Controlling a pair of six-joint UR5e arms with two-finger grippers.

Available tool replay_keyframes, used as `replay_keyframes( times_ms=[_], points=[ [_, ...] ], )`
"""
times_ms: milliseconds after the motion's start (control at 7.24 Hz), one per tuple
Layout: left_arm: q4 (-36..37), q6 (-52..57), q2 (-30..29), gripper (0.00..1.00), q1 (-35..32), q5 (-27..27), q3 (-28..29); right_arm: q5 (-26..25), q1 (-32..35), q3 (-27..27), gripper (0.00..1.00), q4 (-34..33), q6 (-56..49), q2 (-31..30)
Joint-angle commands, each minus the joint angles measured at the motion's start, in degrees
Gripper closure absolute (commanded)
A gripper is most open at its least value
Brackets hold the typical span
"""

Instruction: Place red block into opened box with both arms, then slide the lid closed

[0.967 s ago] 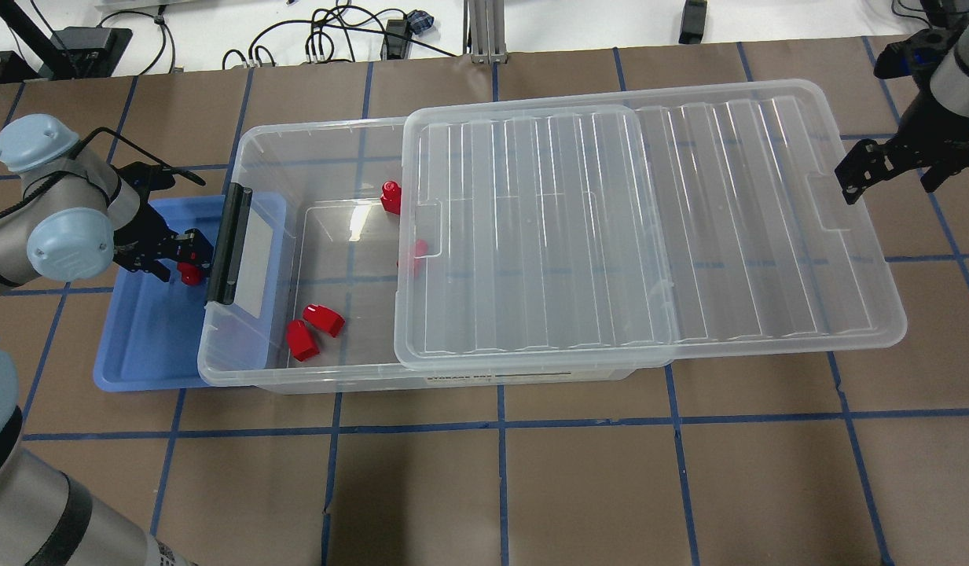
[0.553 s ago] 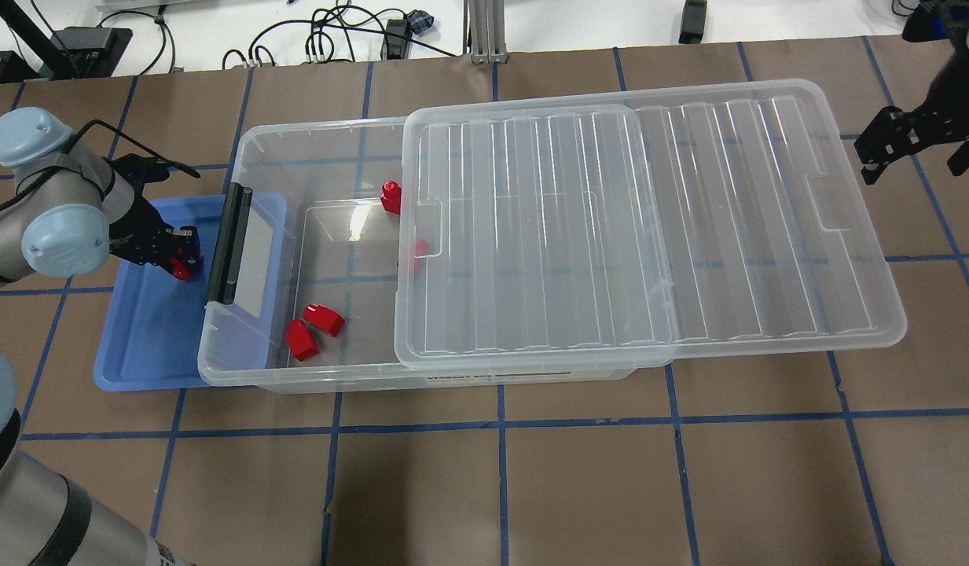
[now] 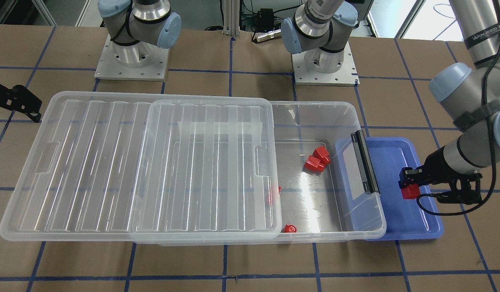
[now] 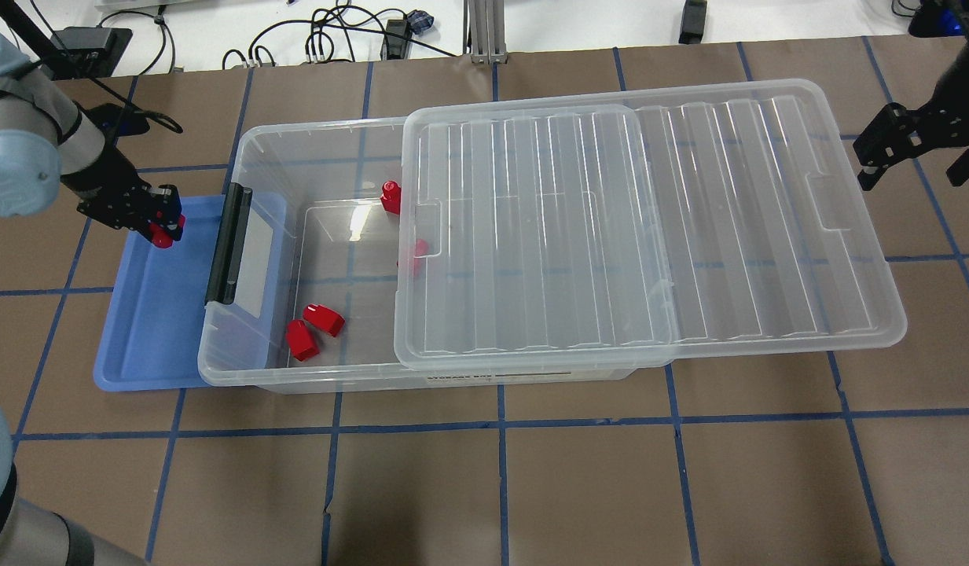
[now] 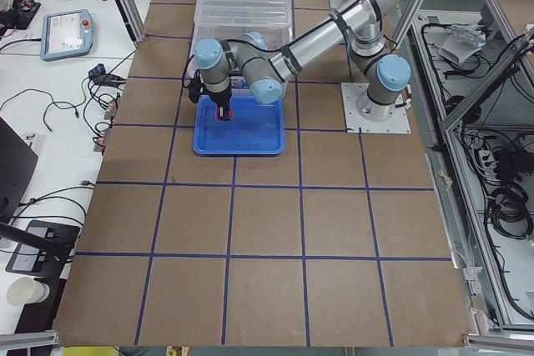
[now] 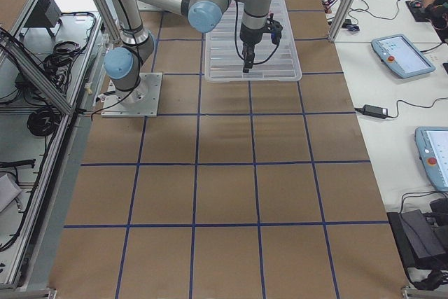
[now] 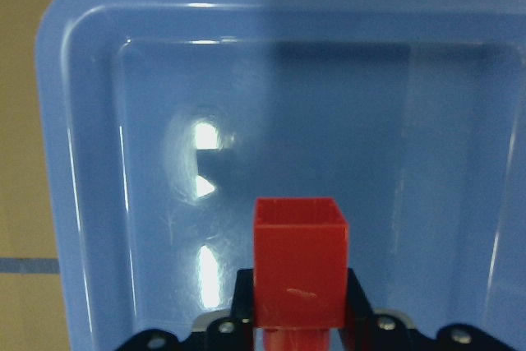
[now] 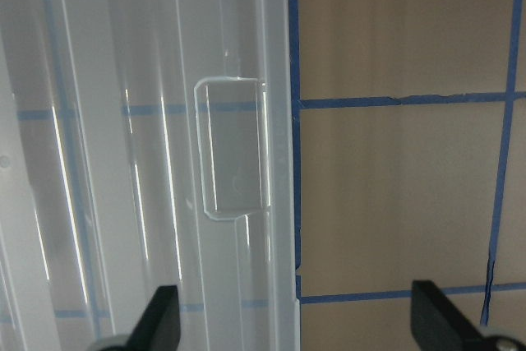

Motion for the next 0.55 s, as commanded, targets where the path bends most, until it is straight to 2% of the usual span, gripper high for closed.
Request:
replay_keyframes(
  times_ms=[0, 276, 415],
  points=[
    [-16.64, -6.16, 5.3, 0.93, -7.62, -0.24, 9.61, -0.49, -0.08, -0.61, 0.0, 0.49, 0.09, -0.35],
    [-15.65, -10.23, 8.04, 0.93, -17.01, 0.02, 7.64, -0.76, -0.08, -0.44, 0.0, 0.49, 0.36, -0.35],
    [-11.38, -15.13, 6.22, 0.93, -19.67, 0.02, 6.06, -0.67, -0.43, 0.08, 0.0, -0.03, 0.09, -0.35]
  ],
)
